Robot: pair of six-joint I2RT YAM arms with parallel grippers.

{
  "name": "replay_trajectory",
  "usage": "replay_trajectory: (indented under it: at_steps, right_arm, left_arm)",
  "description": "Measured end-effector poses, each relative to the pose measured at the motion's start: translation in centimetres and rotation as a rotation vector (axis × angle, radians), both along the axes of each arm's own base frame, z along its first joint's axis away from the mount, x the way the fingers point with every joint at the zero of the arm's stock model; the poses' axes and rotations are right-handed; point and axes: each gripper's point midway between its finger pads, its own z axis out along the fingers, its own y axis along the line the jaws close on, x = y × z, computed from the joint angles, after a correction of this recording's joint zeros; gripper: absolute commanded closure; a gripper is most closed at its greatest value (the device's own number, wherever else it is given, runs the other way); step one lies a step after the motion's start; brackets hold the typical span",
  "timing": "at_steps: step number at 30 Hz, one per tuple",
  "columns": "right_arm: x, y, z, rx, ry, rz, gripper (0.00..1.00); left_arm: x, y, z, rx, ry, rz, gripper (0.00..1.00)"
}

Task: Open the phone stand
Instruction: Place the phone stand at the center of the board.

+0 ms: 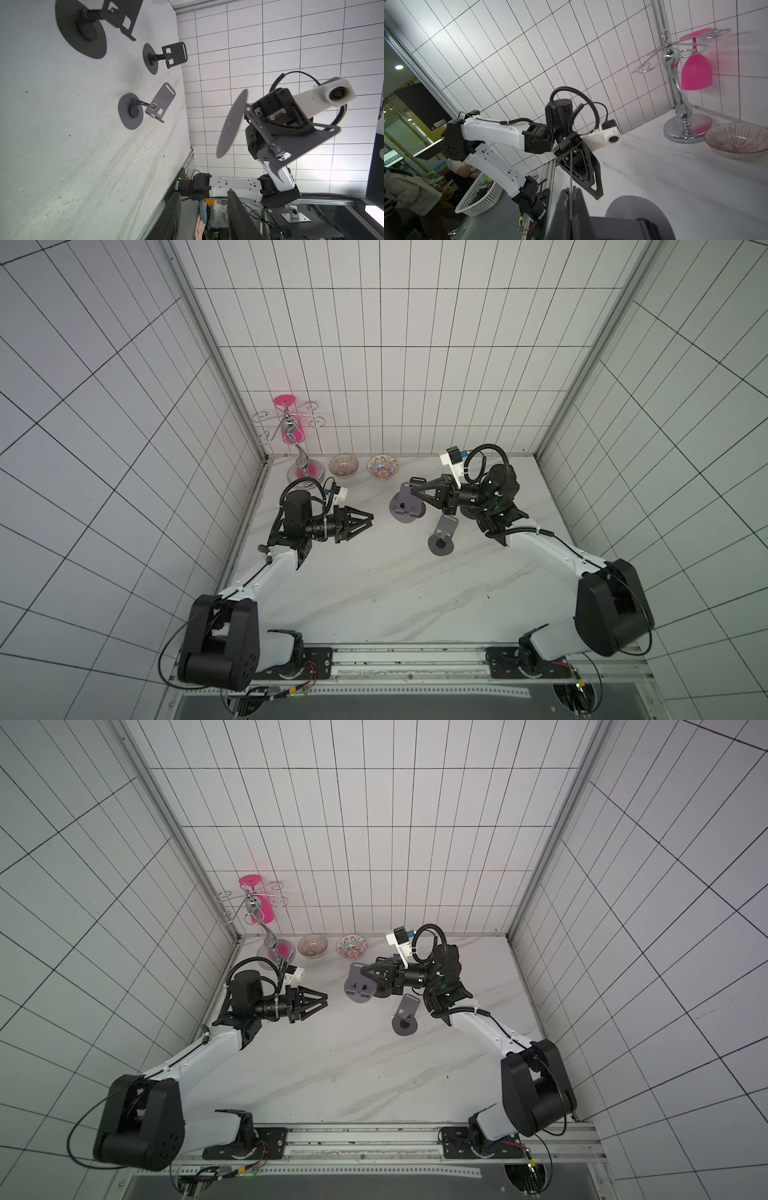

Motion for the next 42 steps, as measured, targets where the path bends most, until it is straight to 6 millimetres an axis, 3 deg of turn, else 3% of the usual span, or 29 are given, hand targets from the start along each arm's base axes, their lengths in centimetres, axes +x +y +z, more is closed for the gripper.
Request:
replay_trajectory:
  at_steps: [5, 9, 15, 21, 27, 33, 39, 42]
  right_arm:
    - [0.2, 3.0, -6.7, -0.102, 0.145, 0.071, 1.00]
    - [-0.4, 4.9, -11.3, -0.195, 0.224, 0.120, 1.00]
    - [1.6, 7.3, -14.5, -0.229, 0.262, 0.155, 1.00]
    - [3.4, 8.3, -18.0, -0.232, 0.323, 0.147, 1.00]
    - [4.6, 9.2, -20.0, -0.222, 0.371, 0.142, 1.00]
    - [5.4, 9.5, -20.6, -0.213, 0.377, 0.125, 1.00]
    - [6.0, 9.7, -20.4, -0.205, 0.377, 0.106, 0.72]
    - [6.2, 9.7, -20.4, -0.203, 0.372, 0.094, 0.68]
  left_arm:
    - [-0.2, 1.0, 1.3, 0.082, -0.032, 0.050, 0.60]
    - [-0.6, 1.4, 1.0, 0.124, -0.019, 0.074, 0.58]
    - [-0.7, 1.6, 0.7, 0.133, -0.013, 0.090, 0.58]
    - [-1.0, 1.6, -0.5, 0.133, 0.009, 0.085, 0.58]
    - [-0.8, 1.6, -1.4, 0.130, 0.030, 0.077, 0.58]
    - [-0.7, 1.5, -1.4, 0.126, 0.019, 0.073, 0.57]
    - [-0.6, 1.5, -1.3, 0.123, 0.012, 0.071, 0.57]
    - [-0.6, 1.5, -1.3, 0.123, 0.012, 0.071, 0.57]
